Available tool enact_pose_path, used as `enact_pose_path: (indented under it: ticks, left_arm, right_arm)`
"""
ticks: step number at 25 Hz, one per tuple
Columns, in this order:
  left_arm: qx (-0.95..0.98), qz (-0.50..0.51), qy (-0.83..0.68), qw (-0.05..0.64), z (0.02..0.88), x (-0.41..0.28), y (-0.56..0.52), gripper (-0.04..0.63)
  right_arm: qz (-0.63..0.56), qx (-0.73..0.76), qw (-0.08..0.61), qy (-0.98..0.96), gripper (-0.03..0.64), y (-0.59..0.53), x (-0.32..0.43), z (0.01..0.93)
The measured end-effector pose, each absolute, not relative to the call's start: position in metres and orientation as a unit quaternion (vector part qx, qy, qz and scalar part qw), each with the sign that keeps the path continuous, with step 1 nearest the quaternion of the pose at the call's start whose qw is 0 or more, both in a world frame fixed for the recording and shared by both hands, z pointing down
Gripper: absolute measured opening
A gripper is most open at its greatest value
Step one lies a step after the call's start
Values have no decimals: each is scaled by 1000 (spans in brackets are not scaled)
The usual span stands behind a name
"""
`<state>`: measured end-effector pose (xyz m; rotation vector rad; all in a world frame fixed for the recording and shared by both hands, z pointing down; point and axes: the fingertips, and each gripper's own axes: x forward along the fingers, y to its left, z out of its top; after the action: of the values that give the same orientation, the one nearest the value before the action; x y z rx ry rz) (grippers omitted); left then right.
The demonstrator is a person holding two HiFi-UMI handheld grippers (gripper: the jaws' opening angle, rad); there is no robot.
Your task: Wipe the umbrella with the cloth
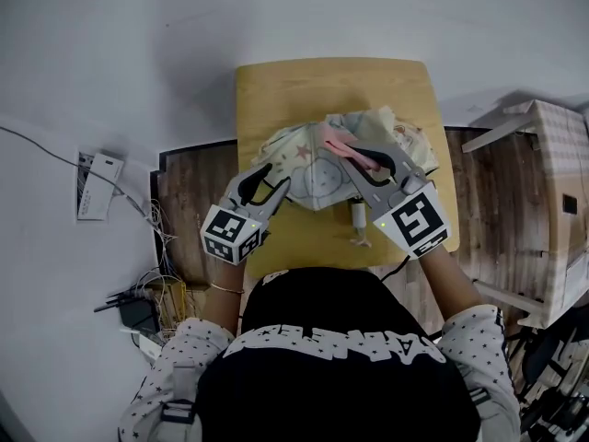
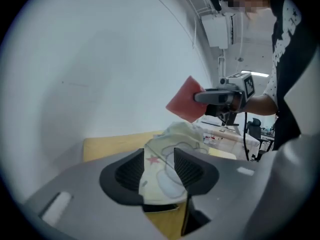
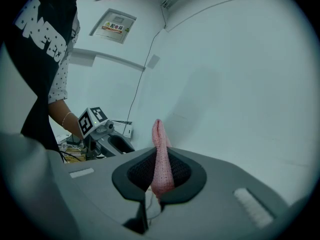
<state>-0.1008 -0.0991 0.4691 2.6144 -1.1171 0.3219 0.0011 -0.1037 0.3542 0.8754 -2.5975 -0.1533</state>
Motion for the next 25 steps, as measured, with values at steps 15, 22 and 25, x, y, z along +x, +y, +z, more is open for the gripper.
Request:
enact_pose_path:
  ticks: [15, 22, 25]
  left_arm:
    - [888, 166, -382, 194, 535, -153, -131, 167]
    - [891, 163, -373, 202, 539, -152, -134, 49]
    - [894, 159, -364, 207, 537, -149, -130, 17]
  right_arm:
    - [-1, 278, 223, -935, 32, -106, -77, 405]
    - [37, 313, 230, -921, 32, -132, -86, 430]
    - [43, 319, 239, -916, 32, -141, -91, 443]
